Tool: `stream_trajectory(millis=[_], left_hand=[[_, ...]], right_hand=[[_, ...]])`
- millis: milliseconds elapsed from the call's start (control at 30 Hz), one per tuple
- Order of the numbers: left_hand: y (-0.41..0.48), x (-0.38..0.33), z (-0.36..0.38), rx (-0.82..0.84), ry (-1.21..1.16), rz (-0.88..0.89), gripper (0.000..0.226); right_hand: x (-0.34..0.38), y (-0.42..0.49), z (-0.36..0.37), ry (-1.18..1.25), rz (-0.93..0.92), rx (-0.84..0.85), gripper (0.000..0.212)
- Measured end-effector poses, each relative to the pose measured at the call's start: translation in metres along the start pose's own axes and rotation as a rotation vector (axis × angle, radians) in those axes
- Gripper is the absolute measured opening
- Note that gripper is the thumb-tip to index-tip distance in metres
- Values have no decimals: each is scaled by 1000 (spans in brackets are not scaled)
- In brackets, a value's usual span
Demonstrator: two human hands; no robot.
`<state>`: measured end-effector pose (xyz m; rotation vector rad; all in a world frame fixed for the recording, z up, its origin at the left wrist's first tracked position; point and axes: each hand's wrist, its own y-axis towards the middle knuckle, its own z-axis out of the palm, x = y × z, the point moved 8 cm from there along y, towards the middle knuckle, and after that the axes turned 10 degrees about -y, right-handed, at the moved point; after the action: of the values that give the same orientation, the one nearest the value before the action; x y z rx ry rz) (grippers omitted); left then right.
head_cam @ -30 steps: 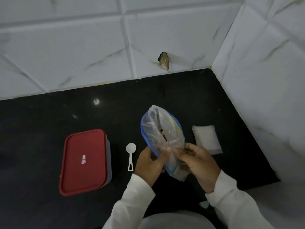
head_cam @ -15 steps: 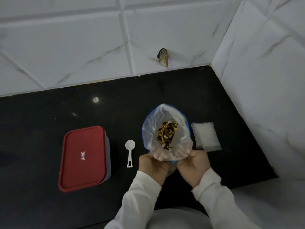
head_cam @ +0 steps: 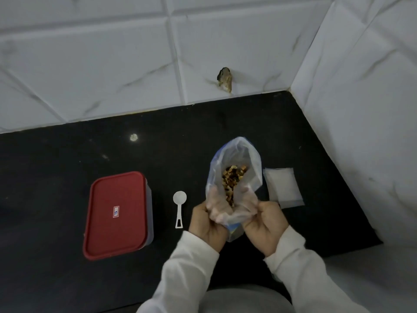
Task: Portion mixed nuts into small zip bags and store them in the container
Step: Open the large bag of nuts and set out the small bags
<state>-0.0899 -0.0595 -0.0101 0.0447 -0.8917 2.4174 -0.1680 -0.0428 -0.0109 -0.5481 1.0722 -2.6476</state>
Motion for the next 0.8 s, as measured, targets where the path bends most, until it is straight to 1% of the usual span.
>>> stream_trajectory(millis=[33,67,100,133,167,200,233,267,300,333,367,400,433,467,500,533,567,600,700,733,800], left_hand=[[2,3,-8,-91,74,28,8],[0,2,-18,-219,210,77,17],[-2,-8,-27,-338,361,158,22],[-7,-23,-28,-419,531,271,19],[-13,-38,-23,-453,752,391,13],[-20,-53,-13,-461,993,506,8],[-28,-62,0,-442,1198,615,8],[-37,-69,17,-406,1362,732,14],[-43,-73,32,-365,1493,838,24],[-45,-74,49,-329,1611,911,35],[-41,-73,60,-305,1731,936,47],[-34,-71,70,-303,1867,923,57],[-25,-69,76,-316,2009,903,63],[-16,-67,80,-335,2137,882,62],[-8,-67,84,-349,2233,874,55],[-2,-68,88,-357,2277,886,42],[2,-71,91,-358,2274,907,29],[4,-73,92,-342,2247,922,21],[8,-83,87,-322,2108,843,19],[8,-88,84,-302,2012,791,19],[11,-90,75,-268,1731,607,25]], right_hand=[[-6,2,-5,-40,20,-40,74],[-9,3,-15,-120,50,-110,59],[-7,5,-26,-249,62,-231,45],[-1,6,-35,-374,64,-328,40],[9,6,-42,-504,37,-417,38],[23,5,-46,-606,-46,-474,35],[38,2,-44,-719,-201,-504,30],[54,-7,-32,-883,-394,-510,28],[66,-21,-11,-1114,-605,-493,35],[73,-35,14,-1361,-793,-460,48],[74,-37,30,-1581,-930,-440,61],[75,-36,43,-1744,-997,-429,68],[74,-28,49,-1852,-976,-432,68],[76,-19,51,-1897,-926,-440,62],[78,-10,51,-1904,-876,-451,54],[81,-4,51,-1888,-848,-459,45],[84,0,50,-1865,-817,-476,37],[87,3,48,-1830,-774,-488,31],[95,8,40,-1656,-628,-462,24],[98,9,37,-1563,-581,-451,23],[101,15,31,-1342,-455,-402,26]])
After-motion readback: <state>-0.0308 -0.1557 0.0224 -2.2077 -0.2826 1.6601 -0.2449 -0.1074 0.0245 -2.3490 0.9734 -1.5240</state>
